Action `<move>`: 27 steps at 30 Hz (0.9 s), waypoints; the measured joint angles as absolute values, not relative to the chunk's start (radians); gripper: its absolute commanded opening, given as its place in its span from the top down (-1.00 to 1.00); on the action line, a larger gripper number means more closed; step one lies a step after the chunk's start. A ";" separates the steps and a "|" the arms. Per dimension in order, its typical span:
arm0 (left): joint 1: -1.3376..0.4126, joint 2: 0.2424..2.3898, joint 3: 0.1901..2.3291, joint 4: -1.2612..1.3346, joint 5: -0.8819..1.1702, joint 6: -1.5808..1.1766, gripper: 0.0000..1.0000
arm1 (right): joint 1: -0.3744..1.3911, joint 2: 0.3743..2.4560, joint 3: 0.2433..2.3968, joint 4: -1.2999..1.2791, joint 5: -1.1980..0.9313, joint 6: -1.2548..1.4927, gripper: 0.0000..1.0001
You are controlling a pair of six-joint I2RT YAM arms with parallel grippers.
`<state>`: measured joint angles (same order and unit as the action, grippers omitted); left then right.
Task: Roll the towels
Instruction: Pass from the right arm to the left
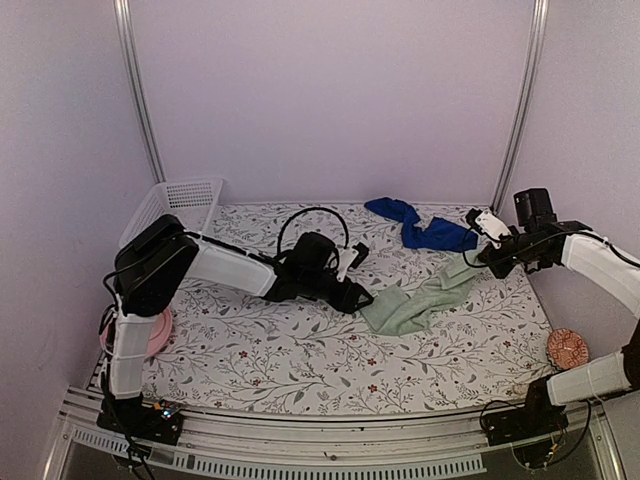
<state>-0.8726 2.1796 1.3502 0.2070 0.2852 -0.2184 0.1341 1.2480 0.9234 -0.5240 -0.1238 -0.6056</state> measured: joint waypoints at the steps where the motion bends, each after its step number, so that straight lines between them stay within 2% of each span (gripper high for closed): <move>1: -0.874 2.189 1.361 0.204 0.288 -0.220 -0.20 | 0.134 1.245 0.922 -0.518 -0.117 -0.603 0.93; 7: -0.885 2.239 1.398 0.177 0.295 -0.224 -0.16 | 0.134 1.232 0.913 -0.489 -0.100 -0.598 0.93; 11: -0.890 2.247 1.402 0.162 0.277 -0.232 0.04 | 0.134 1.231 0.902 -0.477 -0.095 -0.598 0.93; 14: -0.890 2.249 1.402 0.159 0.266 -0.233 0.08 | 0.134 1.231 0.898 -0.471 -0.094 -0.598 0.93; 17: -0.890 2.254 1.408 0.159 0.262 -0.236 0.29 | 0.134 1.231 0.896 -0.466 -0.094 -0.597 0.93; 22: -0.891 2.277 1.431 0.160 0.258 -0.248 0.96 | 0.134 1.232 0.896 -0.461 -0.094 -0.594 0.93; 27: -0.893 2.278 1.434 0.159 0.257 -0.247 1.00 | 0.134 1.232 0.896 -0.447 -0.092 -0.590 0.93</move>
<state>-0.8932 2.2784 1.4338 0.1593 0.2565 -0.2470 0.1341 1.2316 0.8959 -0.4473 -0.0921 -0.5903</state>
